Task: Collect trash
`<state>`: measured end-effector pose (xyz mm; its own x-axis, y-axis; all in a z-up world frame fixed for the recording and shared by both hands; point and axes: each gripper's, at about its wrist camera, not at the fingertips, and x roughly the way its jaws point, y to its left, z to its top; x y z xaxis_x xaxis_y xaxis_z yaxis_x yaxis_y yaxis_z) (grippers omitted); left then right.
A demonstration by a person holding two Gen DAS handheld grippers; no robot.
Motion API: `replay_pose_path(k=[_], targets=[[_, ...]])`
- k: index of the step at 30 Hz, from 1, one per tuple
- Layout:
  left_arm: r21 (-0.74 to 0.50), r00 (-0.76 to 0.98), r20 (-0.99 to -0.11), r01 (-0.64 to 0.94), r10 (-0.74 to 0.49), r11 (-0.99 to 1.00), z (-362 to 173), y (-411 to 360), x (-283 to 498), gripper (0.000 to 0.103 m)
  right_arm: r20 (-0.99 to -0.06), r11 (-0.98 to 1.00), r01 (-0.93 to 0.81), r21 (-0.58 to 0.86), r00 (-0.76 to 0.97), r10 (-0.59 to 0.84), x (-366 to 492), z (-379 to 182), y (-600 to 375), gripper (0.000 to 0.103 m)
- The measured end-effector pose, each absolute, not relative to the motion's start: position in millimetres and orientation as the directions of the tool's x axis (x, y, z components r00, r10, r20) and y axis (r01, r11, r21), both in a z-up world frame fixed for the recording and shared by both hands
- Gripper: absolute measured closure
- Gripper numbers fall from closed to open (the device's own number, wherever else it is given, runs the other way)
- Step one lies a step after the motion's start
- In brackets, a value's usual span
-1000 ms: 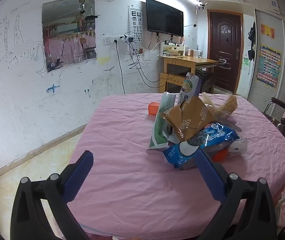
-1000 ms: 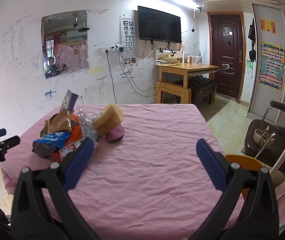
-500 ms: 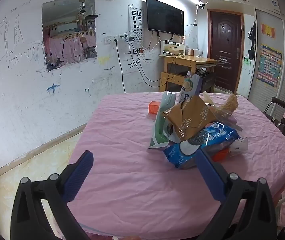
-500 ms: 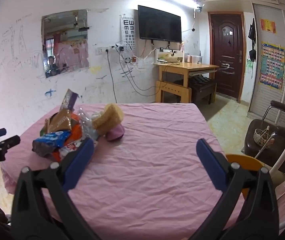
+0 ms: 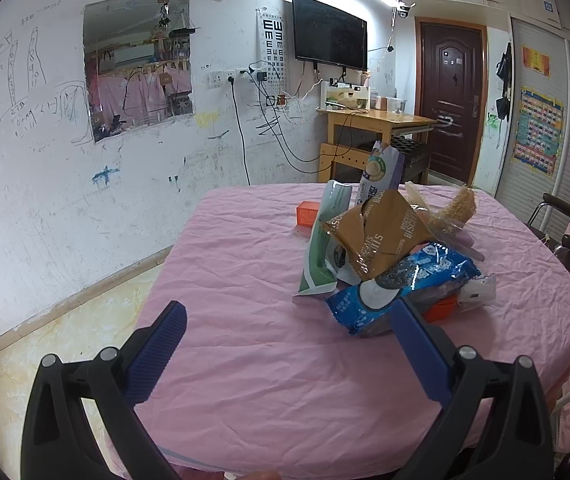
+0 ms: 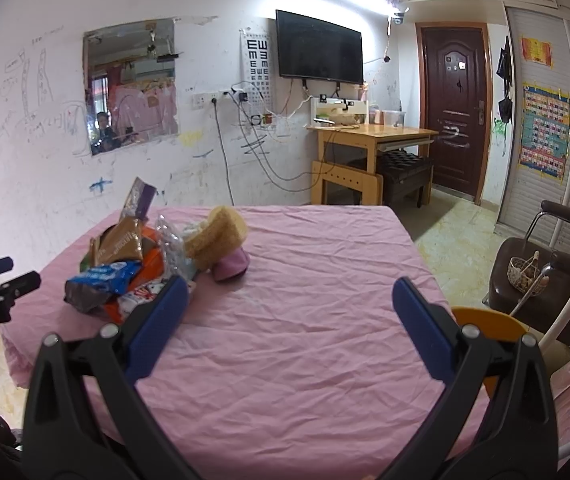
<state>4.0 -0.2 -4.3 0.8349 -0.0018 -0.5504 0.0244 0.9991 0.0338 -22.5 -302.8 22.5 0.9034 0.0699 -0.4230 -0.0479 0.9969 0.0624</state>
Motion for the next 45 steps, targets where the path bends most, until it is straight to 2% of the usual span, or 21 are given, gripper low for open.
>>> replay_pose_path(k=[45], targets=[[0.043,0.831,-0.556,0.031,-0.002,0.999,-5.5,-3.1,3.1,0.006,-0.426,0.997,-0.050,0.062,0.902,0.072,-25.6,24.7,-302.7,0.004]])
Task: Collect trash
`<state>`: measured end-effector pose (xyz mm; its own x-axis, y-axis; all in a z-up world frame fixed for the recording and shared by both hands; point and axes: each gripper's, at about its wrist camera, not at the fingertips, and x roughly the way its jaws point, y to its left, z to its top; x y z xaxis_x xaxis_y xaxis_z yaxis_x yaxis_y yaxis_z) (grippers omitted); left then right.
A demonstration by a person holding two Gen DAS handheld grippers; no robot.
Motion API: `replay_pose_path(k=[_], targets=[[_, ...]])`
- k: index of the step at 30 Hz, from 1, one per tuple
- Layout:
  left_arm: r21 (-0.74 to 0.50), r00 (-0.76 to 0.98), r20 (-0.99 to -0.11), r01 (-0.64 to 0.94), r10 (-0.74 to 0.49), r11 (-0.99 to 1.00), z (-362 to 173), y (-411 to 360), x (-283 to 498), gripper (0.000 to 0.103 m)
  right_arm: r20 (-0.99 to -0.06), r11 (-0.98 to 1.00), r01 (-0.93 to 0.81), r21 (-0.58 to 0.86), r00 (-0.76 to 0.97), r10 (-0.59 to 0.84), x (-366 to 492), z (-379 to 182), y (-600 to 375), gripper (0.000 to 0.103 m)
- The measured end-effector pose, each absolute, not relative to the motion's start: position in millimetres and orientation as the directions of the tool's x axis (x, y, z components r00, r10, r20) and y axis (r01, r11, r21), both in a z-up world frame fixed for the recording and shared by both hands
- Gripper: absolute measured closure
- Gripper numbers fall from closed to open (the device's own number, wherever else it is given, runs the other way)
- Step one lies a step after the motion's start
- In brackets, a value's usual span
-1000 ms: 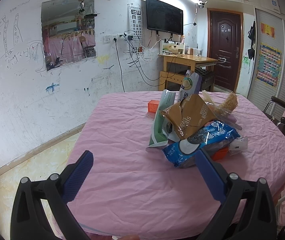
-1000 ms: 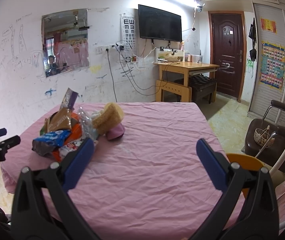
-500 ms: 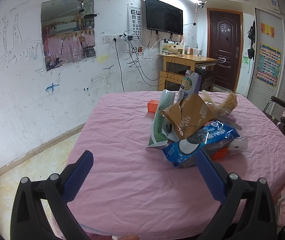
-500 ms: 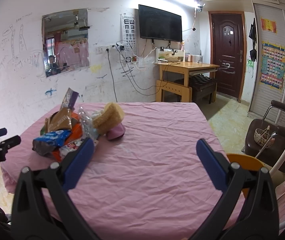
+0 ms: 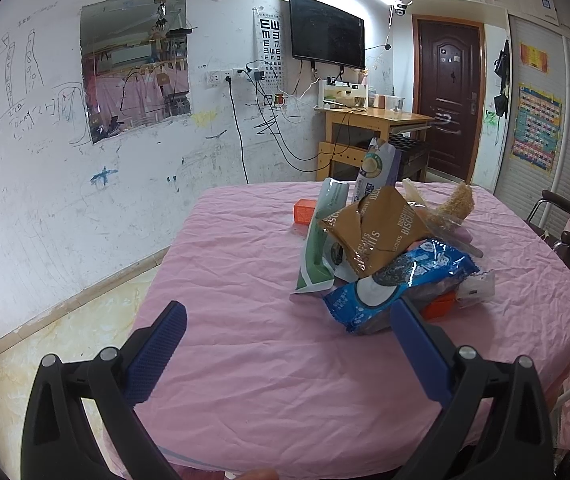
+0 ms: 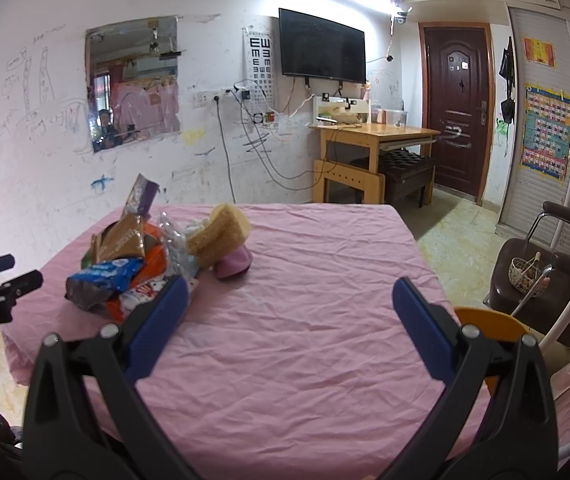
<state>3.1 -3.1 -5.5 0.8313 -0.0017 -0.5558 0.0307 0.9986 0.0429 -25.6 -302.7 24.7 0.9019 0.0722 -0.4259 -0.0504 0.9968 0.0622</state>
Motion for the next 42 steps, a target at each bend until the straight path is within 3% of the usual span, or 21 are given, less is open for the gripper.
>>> replay_pose_path(k=[23,27,30,33,39,42], targets=[[0.050,0.810,-0.585,-0.012,0.039,0.999,-12,12,21,0.006,-0.443,0.993,-0.072,0.097,0.890,0.108,-16,22,-312,0.004],[0.016,0.799,-0.601,-0.019,0.024,1.000,-8,18,29,0.006,-0.438,0.978,-0.149,0.147,0.876,0.200,-10,28,-314,0.004],[-0.098,0.801,-0.589,0.064,-0.109,0.993,16,26,47,0.006,-0.435,0.953,-0.243,0.182,0.849,0.300,2,43,-311,0.004],[-0.104,0.796,-0.563,0.200,-0.224,0.974,45,18,71,0.006,-0.455,0.915,-0.344,0.209,0.794,0.403,22,56,-304,0.004],[-0.208,0.647,-0.694,0.238,-0.315,0.949,66,-6,139,0.006,-0.540,0.820,-0.411,0.398,0.617,0.572,79,57,-298,0.004],[-0.120,0.634,-0.729,0.250,-0.256,0.961,70,-33,167,0.006,-0.567,0.809,-0.391,0.438,0.578,0.586,100,51,-297,0.004]])
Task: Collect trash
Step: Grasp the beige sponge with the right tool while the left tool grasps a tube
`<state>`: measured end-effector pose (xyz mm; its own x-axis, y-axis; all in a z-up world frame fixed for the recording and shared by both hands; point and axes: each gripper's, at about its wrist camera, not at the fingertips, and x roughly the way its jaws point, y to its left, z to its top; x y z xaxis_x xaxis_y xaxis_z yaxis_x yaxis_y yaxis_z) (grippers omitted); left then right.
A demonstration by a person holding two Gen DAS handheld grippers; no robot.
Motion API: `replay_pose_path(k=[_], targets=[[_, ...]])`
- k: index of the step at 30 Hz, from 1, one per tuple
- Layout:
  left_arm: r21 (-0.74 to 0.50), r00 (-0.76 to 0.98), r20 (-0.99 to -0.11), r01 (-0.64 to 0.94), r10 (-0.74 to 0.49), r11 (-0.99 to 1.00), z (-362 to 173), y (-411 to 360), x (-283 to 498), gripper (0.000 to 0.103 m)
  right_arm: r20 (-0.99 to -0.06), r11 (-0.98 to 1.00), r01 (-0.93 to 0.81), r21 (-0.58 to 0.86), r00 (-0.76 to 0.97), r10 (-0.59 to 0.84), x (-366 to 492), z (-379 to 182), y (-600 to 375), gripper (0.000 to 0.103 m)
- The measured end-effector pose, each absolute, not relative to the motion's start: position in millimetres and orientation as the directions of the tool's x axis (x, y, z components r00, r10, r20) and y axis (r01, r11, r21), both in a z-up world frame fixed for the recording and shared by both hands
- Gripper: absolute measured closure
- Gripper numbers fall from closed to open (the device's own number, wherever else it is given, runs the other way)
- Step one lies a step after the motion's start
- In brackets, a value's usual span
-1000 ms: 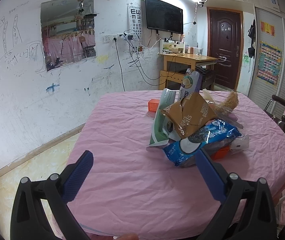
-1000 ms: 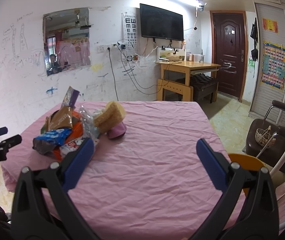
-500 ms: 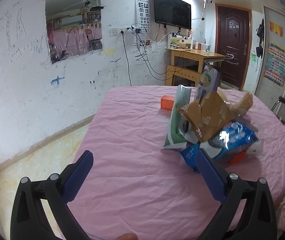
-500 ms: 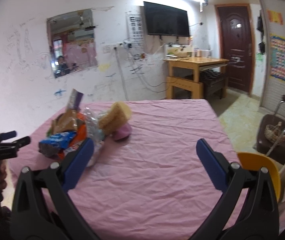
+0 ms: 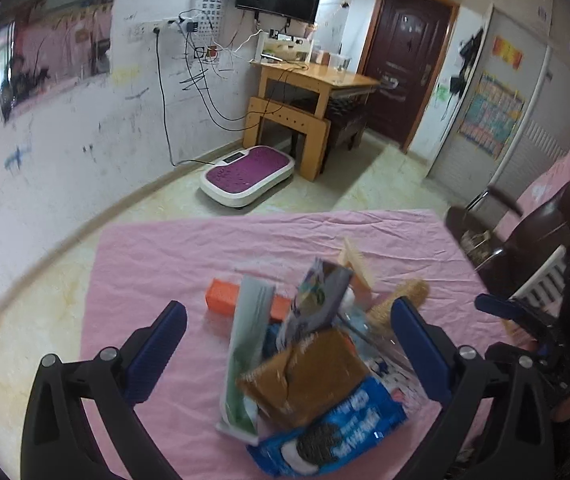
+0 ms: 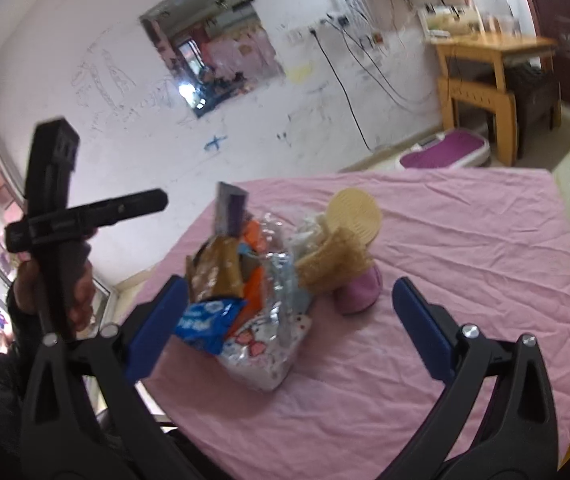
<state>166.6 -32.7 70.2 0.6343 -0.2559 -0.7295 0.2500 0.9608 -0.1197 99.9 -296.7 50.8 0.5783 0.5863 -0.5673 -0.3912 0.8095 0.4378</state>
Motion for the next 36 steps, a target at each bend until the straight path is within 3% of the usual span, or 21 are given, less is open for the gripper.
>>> replay_pose_path(k=[7,10,12,16,18,21,27,29,31,36], targets=[[-0.104,0.502,-0.827,0.305,-0.253,0.946,59,-73,214,0.010,-0.538,0.730,-0.350,0.587,0.505,0.675,135,35,-304,0.005],[-0.110,0.479,-0.843,0.293,-0.245,0.950,54,-74,223,0.022,-0.525,0.682,-0.308,0.663,0.458,0.717,150,28,-310,0.005],[-0.137,0.454,-0.852,0.287,-0.260,0.948,49,-72,227,0.036,-0.517,0.661,-0.281,0.696,0.444,0.732,156,26,-314,0.005],[-0.176,0.433,-0.853,0.287,-0.291,0.942,44,-69,223,0.050,-0.499,0.639,-0.268,0.721,0.439,0.747,162,26,-316,0.005],[-0.192,0.430,-0.849,0.286,-0.305,0.939,41,-68,222,0.077,-0.501,0.637,-0.265,0.724,0.433,0.750,161,27,-315,0.005],[-0.197,0.442,-0.838,0.298,-0.318,0.934,40,-69,215,0.085,-0.507,0.636,-0.262,0.726,0.421,0.752,160,26,-309,0.005],[-0.267,0.467,-0.801,0.282,-0.375,0.922,48,-47,213,0.088,-0.575,0.697,-0.201,0.689,0.435,0.693,169,15,-297,0.007],[-0.278,0.471,-0.793,0.284,-0.386,0.918,47,-43,212,0.088,-0.615,0.734,-0.175,0.656,0.441,0.654,174,10,-291,0.028],[-0.289,0.477,-0.784,0.285,-0.397,0.914,46,-40,212,0.088,-0.646,0.767,-0.160,0.621,0.451,0.617,179,6,-286,0.070],[-0.332,0.484,-0.759,0.288,-0.436,0.898,46,-30,216,0.088,-0.663,0.800,-0.176,0.574,0.473,0.580,177,6,-277,0.072]])
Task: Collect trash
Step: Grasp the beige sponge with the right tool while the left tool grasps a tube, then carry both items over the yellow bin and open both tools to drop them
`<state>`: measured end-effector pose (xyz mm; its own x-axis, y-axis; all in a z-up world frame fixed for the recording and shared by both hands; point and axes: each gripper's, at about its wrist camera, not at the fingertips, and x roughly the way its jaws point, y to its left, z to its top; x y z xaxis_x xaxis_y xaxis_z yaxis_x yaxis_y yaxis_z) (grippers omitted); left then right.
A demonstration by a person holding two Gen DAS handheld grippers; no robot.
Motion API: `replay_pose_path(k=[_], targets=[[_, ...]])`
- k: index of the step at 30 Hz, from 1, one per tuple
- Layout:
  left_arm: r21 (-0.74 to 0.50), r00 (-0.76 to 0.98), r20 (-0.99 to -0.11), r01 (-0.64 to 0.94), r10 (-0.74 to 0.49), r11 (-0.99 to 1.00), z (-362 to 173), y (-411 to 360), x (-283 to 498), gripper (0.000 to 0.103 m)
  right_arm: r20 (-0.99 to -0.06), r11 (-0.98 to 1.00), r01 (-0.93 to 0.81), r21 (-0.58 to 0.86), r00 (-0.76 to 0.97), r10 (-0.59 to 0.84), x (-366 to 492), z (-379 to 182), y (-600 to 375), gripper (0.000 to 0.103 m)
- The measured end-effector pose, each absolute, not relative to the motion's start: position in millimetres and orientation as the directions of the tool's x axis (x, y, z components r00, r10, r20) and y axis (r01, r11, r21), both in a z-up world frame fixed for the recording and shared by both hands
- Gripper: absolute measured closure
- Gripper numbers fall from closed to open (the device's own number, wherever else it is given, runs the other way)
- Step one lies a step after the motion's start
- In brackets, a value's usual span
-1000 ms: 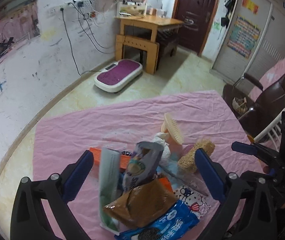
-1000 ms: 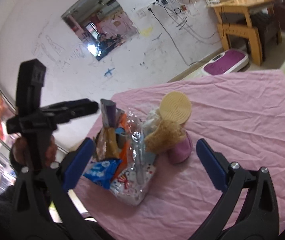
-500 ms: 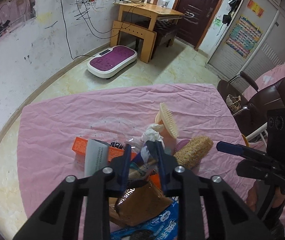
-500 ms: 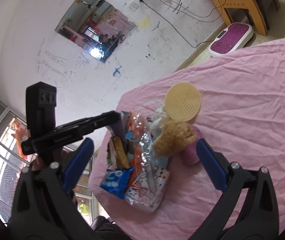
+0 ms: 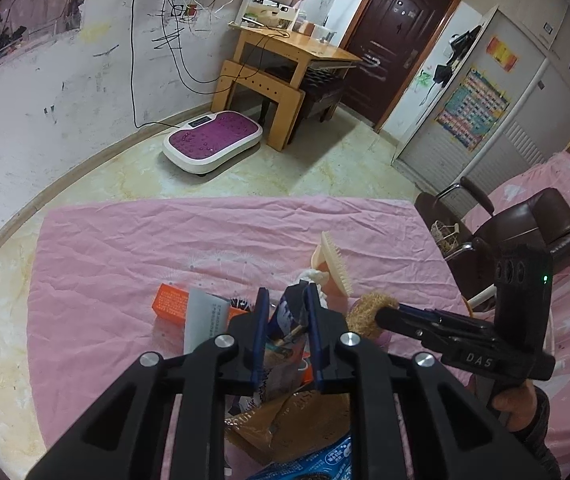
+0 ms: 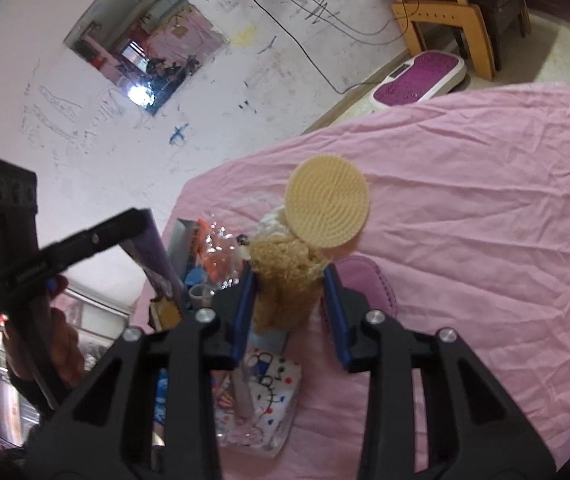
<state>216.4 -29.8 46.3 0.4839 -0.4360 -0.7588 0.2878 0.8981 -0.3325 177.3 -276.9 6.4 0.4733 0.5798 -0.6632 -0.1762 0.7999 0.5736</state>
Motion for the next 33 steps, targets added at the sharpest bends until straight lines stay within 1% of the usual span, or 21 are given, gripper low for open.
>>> replay_pose_path(k=[3,8,13,16,19,24,27,33], targets=[[-0.355,0.496,-0.738,0.291,-0.457,0.888,49,-25,219,0.088,-0.665,0.813,-0.167,0.557,0.496,0.558,175,7,-276,0.072],[-0.377,0.523,-0.699,0.309,-0.487,0.873,61,-20,214,0.089,-0.621,0.813,-0.185,0.551,0.559,0.549,169,25,-280,0.072],[-0.366,0.573,-0.655,0.329,-0.492,0.871,83,-23,210,0.089,-0.579,0.822,-0.203,0.532,0.622,0.528,163,46,-287,0.072],[-0.352,0.592,-0.646,0.328,-0.481,0.877,92,-25,211,0.089,-0.561,0.851,-0.196,0.488,0.676,0.478,157,57,-294,0.072],[-0.336,0.595,-0.650,0.333,-0.473,0.881,98,-33,212,0.089,-0.542,0.852,-0.199,0.484,0.696,0.470,153,64,-303,0.072],[-0.278,0.589,-0.667,0.371,-0.456,0.886,110,-67,215,0.089,-0.517,0.846,-0.179,0.503,0.722,0.460,143,65,-336,0.072],[-0.264,0.568,-0.680,0.401,-0.464,0.877,116,-95,217,0.089,-0.504,0.849,-0.151,0.506,0.747,0.433,131,66,-365,0.072],[-0.250,0.486,-0.697,0.524,-0.527,0.814,118,-191,213,0.089,-0.483,0.856,-0.052,0.514,0.807,0.339,99,66,-443,0.072]])
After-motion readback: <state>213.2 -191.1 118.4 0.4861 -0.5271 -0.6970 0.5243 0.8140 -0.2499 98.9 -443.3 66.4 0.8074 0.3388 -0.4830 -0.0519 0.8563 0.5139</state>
